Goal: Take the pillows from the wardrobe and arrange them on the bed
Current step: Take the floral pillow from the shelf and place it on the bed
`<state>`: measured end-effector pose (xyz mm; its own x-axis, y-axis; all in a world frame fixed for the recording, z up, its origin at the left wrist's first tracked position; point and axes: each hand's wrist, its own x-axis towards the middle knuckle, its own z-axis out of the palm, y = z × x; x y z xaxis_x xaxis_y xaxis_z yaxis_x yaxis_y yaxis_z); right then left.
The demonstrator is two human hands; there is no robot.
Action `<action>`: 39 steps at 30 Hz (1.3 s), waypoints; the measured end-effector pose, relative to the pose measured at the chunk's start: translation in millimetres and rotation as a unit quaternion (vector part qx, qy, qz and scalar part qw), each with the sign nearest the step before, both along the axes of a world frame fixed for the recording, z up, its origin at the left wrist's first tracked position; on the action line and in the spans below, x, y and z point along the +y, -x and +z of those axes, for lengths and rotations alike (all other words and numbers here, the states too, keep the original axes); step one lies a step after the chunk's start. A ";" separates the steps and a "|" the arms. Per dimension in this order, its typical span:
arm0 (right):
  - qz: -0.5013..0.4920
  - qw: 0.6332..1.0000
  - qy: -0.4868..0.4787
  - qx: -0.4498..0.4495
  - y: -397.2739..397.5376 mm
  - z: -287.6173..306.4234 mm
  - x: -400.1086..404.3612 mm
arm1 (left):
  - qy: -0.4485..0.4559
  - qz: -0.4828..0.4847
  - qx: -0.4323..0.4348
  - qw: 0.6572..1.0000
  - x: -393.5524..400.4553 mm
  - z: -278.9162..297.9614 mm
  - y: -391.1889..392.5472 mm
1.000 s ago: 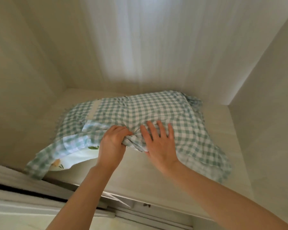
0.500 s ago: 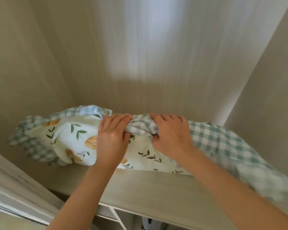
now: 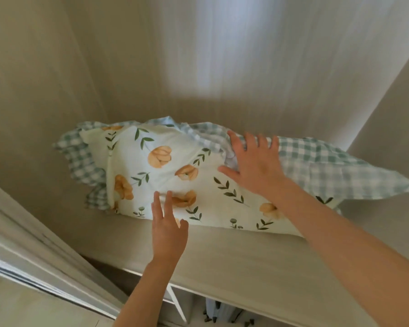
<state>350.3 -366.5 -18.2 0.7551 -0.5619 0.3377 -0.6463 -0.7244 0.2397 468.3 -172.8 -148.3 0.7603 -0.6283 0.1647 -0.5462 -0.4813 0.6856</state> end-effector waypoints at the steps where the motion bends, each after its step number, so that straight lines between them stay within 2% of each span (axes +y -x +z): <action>1: -0.002 1.000 -0.003 0.010 -4.1 3.0 -5.7 | -0.015 -0.003 0.031 0.999 0.7 -6.7 -0.4; 3: -0.001 0.999 -0.043 0.014 -13.3 11.3 -16.5 | -0.026 -0.016 0.064 0.997 0.0 -14.5 -0.4; 6: 0.009 0.993 -0.117 0.007 -26.6 20.3 -29.8 | -0.011 -0.032 0.070 0.997 -0.6 -16.5 -2.5; 10: 0.029 0.986 -0.165 0.010 -36.6 22.4 -46.3 | -0.008 -0.023 0.080 0.997 1.2 -14.8 -8.2; 16: 0.056 0.980 -0.193 0.005 -53.4 13.3 -66.4 | -0.050 -0.028 0.026 0.998 -1.0 -16.2 -5.7; 19: 0.042 0.958 -0.282 0.020 -67.7 0.9 -73.2 | -0.047 -0.020 0.014 0.999 -2.0 -18.9 -0.2; 22: 0.024 0.917 -0.398 0.011 -60.3 -31.0 -70.9 | -0.021 0.012 0.016 1.000 4.3 -21.0 -9.2; 24: -0.007 0.895 -0.443 0.041 -42.3 -70.2 -61.3 | -0.022 0.028 0.020 0.999 12.5 -25.2 -19.5; 26: -0.065 0.891 -0.435 0.113 -22.8 -111.9 -45.8 | -0.048 0.035 0.005 0.998 20.8 -30.0 -27.8; 28: -0.130 0.895 -0.410 0.118 -11.3 -137.9 -28.9 | -0.052 0.041 -0.007 0.998 26.8 -32.7 -31.2; 31: -0.142 0.946 -0.288 0.036 -7.8 -148.7 -8.5 | -0.019 0.091 0.062 0.994 31.5 -33.0 -30.6; 32: -0.109 0.966 -0.235 0.020 -9.8 -149.1 -3.0 | -0.009 0.110 0.092 0.990 31.9 -33.4 -29.7; 34: -0.025 0.982 -0.190 -0.004 -15.3 -149.6 9.1 | 0.005 0.146 0.145 0.979 32.7 -34.5 -27.3; 36: 0.004 0.977 -0.215 -0.019 -18.2 -154.8 20.2 | 0.007 0.172 0.209 0.963 34.1 -35.8 -27.2; 39: -0.099 0.924 -0.364 -0.060 -15.8 -163.7 27.2 | -0.001 0.195 0.306 0.932 38.7 -39.4 -28.7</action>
